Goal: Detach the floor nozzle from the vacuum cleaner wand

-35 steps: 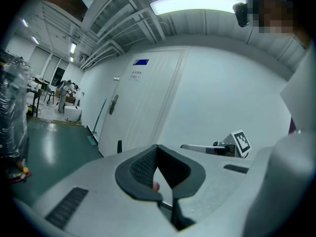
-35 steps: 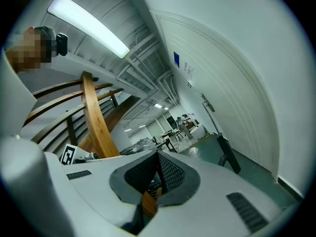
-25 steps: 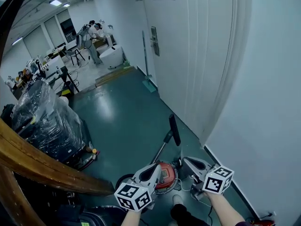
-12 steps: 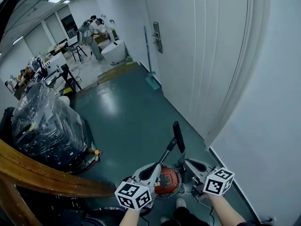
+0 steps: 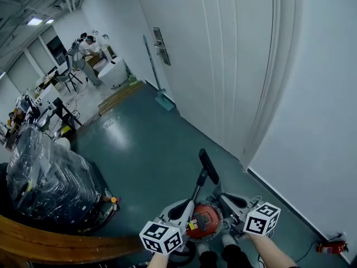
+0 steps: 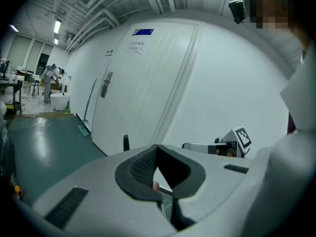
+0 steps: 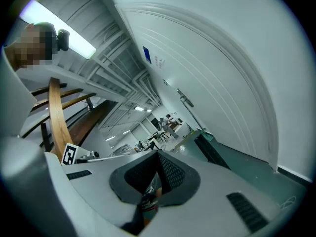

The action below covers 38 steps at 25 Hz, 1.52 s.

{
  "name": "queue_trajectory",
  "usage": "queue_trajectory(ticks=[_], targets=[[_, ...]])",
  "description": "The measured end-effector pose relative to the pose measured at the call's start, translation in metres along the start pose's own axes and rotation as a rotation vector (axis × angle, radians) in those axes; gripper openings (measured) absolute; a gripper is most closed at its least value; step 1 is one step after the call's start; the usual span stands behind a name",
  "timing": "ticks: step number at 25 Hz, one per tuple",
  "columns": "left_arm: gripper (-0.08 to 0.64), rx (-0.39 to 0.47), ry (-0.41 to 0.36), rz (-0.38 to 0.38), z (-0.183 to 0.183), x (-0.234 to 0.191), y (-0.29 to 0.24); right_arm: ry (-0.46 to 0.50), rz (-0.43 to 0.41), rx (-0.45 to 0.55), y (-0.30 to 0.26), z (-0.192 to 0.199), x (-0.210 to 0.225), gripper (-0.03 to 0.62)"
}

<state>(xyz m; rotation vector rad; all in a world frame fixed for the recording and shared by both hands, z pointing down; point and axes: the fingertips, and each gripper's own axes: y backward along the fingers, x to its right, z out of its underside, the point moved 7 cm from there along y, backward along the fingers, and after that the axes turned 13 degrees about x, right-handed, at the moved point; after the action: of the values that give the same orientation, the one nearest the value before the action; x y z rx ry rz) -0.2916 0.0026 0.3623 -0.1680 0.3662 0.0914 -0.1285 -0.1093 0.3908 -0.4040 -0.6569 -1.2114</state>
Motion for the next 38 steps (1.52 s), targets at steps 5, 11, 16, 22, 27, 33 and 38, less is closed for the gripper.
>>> queue_trajectory(ticks=[5,11,16,22,27,33,38], targets=[[0.003,-0.028,0.005,0.078,0.018,-0.024,-0.015,0.003,0.077,0.045,-0.006,0.021,0.02,0.017],[0.003,-0.074,0.007,0.076,0.052,-0.065,-0.043,-0.007,0.117,0.041,-0.018,0.054,0.059,0.017],[0.003,-0.087,0.033,0.071,0.08,-0.086,-0.063,-0.028,0.133,0.036,-0.025,0.074,0.085,0.017],[0.003,-0.149,0.021,0.094,0.106,-0.102,-0.077,-0.049,0.131,0.017,-0.027,0.099,0.106,0.017],[0.003,-0.222,0.025,0.162,0.126,-0.124,-0.098,-0.05,0.143,-0.002,-0.04,0.129,0.123,0.017],[0.01,-0.306,0.0,0.214,0.149,-0.151,-0.125,-0.085,0.167,-0.015,-0.057,0.17,0.147,0.02],[0.104,-0.361,0.01,0.269,0.167,-0.167,-0.144,-0.108,0.177,-0.004,-0.072,0.2,0.16,0.031]])
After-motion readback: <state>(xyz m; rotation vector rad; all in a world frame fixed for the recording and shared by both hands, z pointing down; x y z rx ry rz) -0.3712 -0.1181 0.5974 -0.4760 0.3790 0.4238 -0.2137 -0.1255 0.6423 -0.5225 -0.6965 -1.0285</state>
